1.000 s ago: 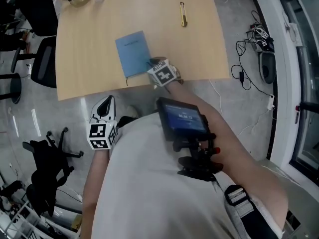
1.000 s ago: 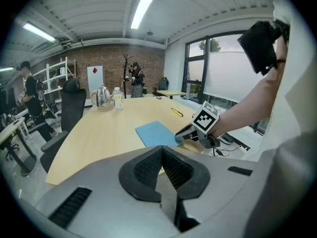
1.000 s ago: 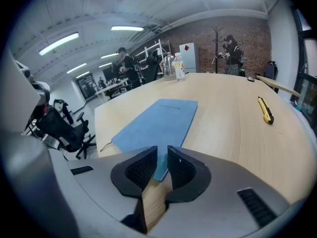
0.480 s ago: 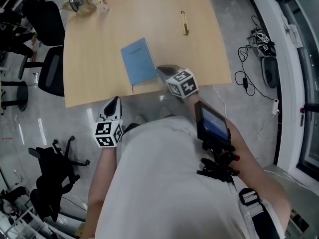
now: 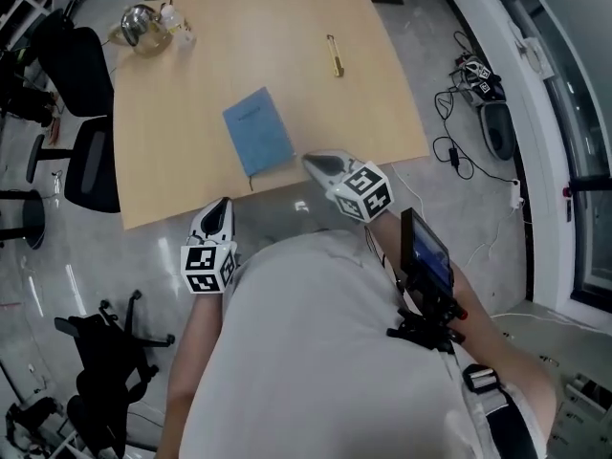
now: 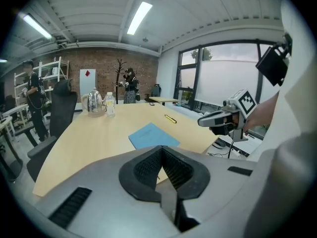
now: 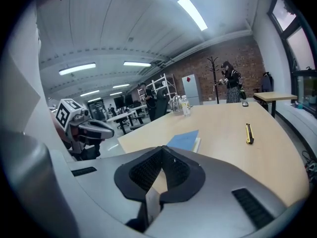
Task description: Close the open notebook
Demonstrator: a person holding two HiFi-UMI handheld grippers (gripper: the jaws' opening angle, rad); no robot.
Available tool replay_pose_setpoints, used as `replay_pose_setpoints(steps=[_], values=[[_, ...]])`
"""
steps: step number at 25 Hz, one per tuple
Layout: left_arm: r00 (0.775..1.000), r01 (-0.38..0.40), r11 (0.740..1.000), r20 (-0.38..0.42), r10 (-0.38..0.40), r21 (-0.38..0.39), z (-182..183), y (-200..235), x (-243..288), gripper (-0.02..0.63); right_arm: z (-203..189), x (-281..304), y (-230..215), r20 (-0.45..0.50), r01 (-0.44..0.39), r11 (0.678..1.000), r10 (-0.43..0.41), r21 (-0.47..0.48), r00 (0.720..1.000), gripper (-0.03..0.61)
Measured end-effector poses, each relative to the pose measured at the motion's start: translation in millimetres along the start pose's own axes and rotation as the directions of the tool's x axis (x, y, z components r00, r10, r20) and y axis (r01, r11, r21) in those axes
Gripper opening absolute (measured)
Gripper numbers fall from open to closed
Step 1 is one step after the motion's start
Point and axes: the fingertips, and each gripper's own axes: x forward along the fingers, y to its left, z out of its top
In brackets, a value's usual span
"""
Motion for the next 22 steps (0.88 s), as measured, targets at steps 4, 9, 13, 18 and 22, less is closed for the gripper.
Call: replay_pose_setpoints(steps=[4,9,13,18,22], values=[[1.0,0.028,0.999,0.004,-0.029,0.044,0,8,-10,0.006,6,-1,18,0.021,0.014,1.0,-0.014,0.009,1.0,0.017],[0.999,0.041,0.998,0.032,-0.043,0.049,3,4,-15,0.006,-2,-11,34,0.012,0.02,1.0,-0.021,0.02,1.0,0.017],[0.996,0.057,0.996,0.069,-0.062,0.066,12,-1,-15,0.006,-5,-16,38,0.007,0.028,0.999,-0.028,0.023,1.0,0.017],[0.994,0.091,0.994,0.051,-0.094,0.065,6,-10,-13,0.006,-4,-23,40,0.021,0.047,0.998,-0.048,0.035,0.999,0.017],[0.993,0.111,0.992,0.036,-0.113,0.059,-1,-15,-11,0.006,-4,-25,42,0.029,0.056,0.998,-0.058,0.041,0.998,0.017]])
